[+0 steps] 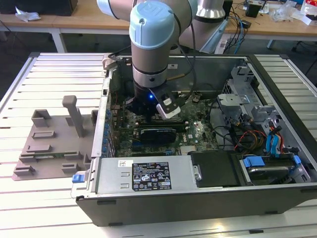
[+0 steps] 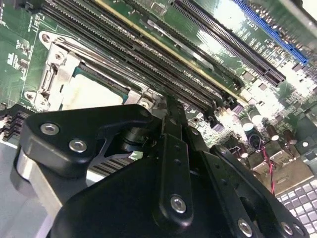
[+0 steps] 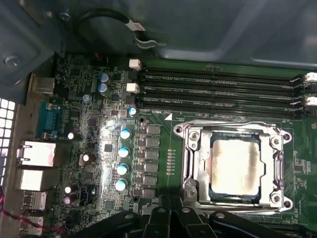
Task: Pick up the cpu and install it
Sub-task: 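Install the second cpu locking lever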
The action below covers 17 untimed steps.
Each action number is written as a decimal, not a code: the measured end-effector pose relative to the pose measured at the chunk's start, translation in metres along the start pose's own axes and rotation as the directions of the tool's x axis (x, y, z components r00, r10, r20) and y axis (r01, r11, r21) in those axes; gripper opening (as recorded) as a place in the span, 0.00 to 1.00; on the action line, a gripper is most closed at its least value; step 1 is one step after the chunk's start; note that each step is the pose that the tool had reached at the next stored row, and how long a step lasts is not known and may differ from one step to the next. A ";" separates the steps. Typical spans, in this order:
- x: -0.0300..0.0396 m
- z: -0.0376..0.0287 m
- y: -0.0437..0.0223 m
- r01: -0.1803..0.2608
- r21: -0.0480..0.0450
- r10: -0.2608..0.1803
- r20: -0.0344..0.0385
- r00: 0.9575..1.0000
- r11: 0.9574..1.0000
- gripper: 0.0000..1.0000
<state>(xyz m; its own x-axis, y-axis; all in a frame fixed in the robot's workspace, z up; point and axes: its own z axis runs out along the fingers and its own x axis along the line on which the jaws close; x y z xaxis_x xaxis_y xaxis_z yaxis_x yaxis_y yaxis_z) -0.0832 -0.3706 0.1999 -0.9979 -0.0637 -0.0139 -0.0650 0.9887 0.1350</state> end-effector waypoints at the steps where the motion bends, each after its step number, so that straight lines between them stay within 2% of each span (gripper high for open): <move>1: -0.0002 -0.0029 0.0004 0.000 0.000 0.000 0.000 1.000 1.000 0.11; 5: -0.0016 -0.0134 0.0020 0.000 0.001 0.000 0.000 1.000 1.000 0.11; 7: -0.0029 -0.0140 0.0026 0.000 0.002 0.000 0.000 1.000 1.000 0.11; 11: -0.0085 -0.0134 0.0083 0.000 0.011 0.000 -0.001 1.000 1.000 0.11; 13: -0.0137 -0.0125 0.0143 0.000 0.021 0.000 -0.002 1.000 1.000 0.11; 17: -0.0183 -0.0129 0.0214 0.000 0.030 0.000 -0.003 1.000 1.000 0.11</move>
<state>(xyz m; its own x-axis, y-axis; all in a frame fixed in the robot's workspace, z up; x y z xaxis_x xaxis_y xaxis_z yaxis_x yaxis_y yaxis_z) -0.0664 -0.3500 0.2159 -0.9979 -0.0642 -0.0108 -0.0650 0.9923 0.1051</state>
